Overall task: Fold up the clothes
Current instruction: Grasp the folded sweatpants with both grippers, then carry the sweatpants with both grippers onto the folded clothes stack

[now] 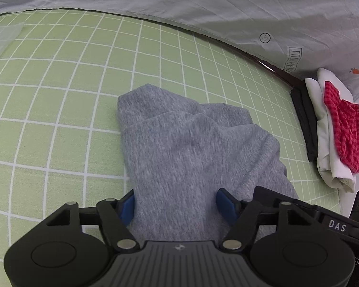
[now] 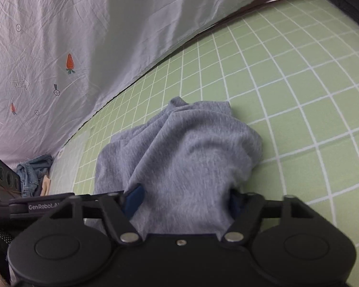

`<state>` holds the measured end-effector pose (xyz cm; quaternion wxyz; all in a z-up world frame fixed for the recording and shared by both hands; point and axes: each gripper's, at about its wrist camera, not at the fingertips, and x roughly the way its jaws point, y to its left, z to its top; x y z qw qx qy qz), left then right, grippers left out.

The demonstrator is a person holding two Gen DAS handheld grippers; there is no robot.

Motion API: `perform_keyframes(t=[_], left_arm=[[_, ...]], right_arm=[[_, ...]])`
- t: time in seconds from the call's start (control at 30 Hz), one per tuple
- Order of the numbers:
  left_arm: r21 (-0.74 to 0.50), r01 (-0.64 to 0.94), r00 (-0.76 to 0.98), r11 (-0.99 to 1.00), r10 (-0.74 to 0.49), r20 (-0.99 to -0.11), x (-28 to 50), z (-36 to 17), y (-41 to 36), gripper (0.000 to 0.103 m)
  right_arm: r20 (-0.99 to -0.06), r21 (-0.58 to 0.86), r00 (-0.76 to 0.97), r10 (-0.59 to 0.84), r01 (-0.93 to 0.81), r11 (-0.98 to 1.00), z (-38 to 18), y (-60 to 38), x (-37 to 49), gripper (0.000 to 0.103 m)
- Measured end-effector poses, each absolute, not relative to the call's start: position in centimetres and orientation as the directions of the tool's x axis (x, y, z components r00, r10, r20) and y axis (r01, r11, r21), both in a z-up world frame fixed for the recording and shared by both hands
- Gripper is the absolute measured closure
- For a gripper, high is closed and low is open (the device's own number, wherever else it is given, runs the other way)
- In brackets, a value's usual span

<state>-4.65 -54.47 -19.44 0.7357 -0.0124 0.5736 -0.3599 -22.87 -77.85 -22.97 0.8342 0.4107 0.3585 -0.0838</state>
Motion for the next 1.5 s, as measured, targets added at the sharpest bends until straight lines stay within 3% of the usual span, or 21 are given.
perform_keyframes(t=[0.2,0.37,0.63,0.87,1.13,1.43,1.47,1.5], left_arm=[[-0.509,0.458,0.052,0.729,-0.593,-0.803,-5.7,-18.3,-51.6,0.072],[-0.574,0.462,0.027,0.675,-0.658,-0.752,-8.0,-16.6,-49.9,0.075],[-0.684,0.526,-0.104,0.505,-0.761,-0.641,-12.6,-14.5,-53.4,0.075],[-0.728,0.563,-0.236,0.39,-0.769,-0.594,-19.9,-13.3,-60.3,0.075],[-0.788,0.529,-0.272,0.315,-0.816,-0.509,-26.5,-11.6,-72.9,0.075],[-0.791,0.58,-0.181,0.192,-0.917,-0.356,-24.1,-5.0,-87.8,0.074],[-0.769,0.61,-0.159,0.189,-0.922,-0.353,-23.3,-4.2,-89.7,0.072],[-0.738,0.641,-0.122,0.21,-0.922,-0.368,-22.4,-3.7,-91.5,0.064]], right_arm=[[-0.627,0.686,0.757,0.185,0.423,0.592,-22.5,-75.2,-23.7,0.077],[-0.611,0.694,0.777,0.151,0.434,0.574,-19.8,-72.2,-26.1,0.078],[-0.625,0.634,0.777,-0.075,0.562,0.531,-15.1,-72.1,-34.9,0.079],[-0.636,0.649,0.75,-0.182,0.647,0.4,-13.3,-77.2,-44.3,0.078],[-0.57,0.663,0.785,-0.241,0.613,0.429,-10.0,-88.5,-52.1,0.078],[-0.433,0.574,0.844,-0.316,0.529,0.626,-2.1,-104.4,-49.4,0.078],[-0.415,0.546,0.847,-0.332,0.524,0.654,-1.3,-105.8,-48.6,0.077],[-0.419,0.467,0.827,-0.375,0.551,0.692,-1.1,-106.9,-47.2,0.068]])
